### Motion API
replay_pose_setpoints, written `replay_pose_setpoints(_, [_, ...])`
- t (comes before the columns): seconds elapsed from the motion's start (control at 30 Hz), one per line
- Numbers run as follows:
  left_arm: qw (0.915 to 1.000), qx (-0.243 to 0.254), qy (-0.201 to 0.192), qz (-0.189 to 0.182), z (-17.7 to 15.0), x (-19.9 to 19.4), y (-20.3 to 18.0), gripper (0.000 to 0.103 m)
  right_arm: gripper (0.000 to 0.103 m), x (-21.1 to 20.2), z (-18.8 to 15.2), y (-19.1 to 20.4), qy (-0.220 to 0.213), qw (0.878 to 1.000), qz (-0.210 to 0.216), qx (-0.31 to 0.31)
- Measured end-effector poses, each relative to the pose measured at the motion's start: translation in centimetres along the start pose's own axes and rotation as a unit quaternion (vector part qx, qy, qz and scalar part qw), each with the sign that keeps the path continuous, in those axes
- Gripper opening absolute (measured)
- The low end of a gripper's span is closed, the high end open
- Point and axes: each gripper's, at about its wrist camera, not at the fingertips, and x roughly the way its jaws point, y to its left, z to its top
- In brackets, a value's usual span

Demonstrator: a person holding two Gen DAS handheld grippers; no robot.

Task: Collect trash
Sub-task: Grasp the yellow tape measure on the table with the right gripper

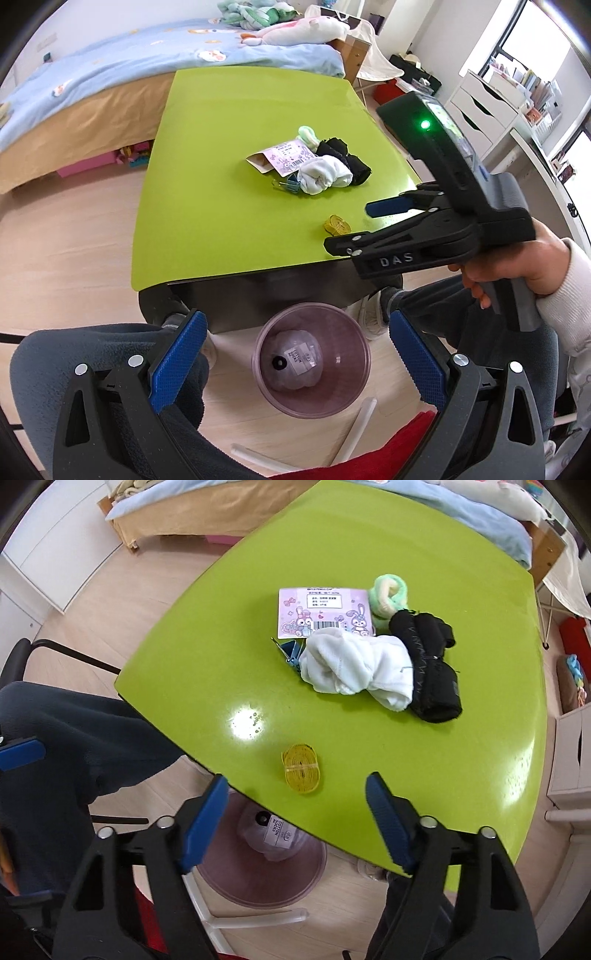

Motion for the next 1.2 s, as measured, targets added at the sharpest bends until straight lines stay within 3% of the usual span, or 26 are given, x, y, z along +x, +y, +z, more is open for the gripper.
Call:
replay_pose_setpoints(0.4, [1.0, 0.001, 0.004, -0.002, 0.0, 0.3, 0.0, 0.095, 0.02, 0.8, 0.4, -0.1, 0.006, 1.0, -0.013, -0.01])
replay_pose_setpoints(0.77, [1.0, 0.008, -0.001, 0.002, 1.7, 0.6, -0.2, 0.095, 0.02, -3.0, -2.6, -2.2, -0.051, 0.997, 0.014, 0.054])
replay_pose_setpoints(1.2, [0.9998, 0.017, -0.008, 0.011, 7.9, 2.4, -0.3, 0.095, 0.02, -6.0, -6.2, -2.9, -0.097, 0.989, 0.036, 0.105])
